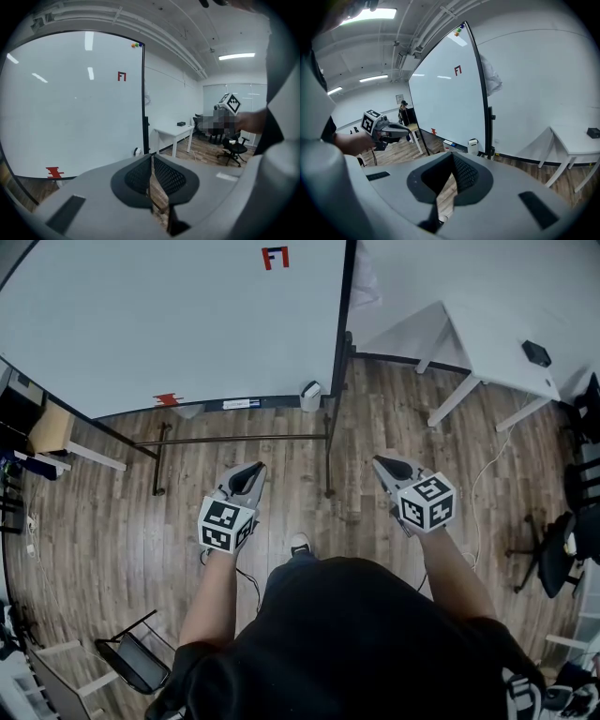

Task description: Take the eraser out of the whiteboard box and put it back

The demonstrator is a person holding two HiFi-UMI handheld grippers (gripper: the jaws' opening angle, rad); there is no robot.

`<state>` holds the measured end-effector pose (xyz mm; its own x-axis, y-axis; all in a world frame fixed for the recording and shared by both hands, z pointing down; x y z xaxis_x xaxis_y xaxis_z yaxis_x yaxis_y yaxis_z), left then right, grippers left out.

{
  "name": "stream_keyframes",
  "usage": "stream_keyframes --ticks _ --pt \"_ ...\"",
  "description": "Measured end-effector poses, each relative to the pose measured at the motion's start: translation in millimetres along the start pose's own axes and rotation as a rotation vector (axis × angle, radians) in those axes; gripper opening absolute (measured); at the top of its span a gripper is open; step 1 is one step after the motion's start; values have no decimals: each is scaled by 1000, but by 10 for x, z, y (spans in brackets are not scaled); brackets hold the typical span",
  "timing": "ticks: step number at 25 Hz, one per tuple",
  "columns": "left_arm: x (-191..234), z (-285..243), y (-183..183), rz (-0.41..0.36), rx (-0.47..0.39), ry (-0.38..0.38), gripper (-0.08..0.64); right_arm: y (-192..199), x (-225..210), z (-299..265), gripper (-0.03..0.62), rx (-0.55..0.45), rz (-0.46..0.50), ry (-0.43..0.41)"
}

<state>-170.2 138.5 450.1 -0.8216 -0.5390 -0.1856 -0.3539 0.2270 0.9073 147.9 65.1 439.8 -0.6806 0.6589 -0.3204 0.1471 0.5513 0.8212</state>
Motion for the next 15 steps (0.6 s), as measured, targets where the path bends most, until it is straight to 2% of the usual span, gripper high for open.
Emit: stream_keyframes --ticks 15 --pt "641 -323 71 -19 -3 77 15 -255 54 -513 -3 -7 -35 53"
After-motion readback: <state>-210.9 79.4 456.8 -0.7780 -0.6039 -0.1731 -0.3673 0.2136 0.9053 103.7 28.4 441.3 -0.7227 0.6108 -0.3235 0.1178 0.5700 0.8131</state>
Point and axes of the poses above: the fingertips, and each gripper's own axes: z backward along the fingers, x to its left, y out of its underside, the point moved 8 cm from there along z, backward along the fingers, and after that the axes turned 12 degrees about -z, right-handed, at the moved point
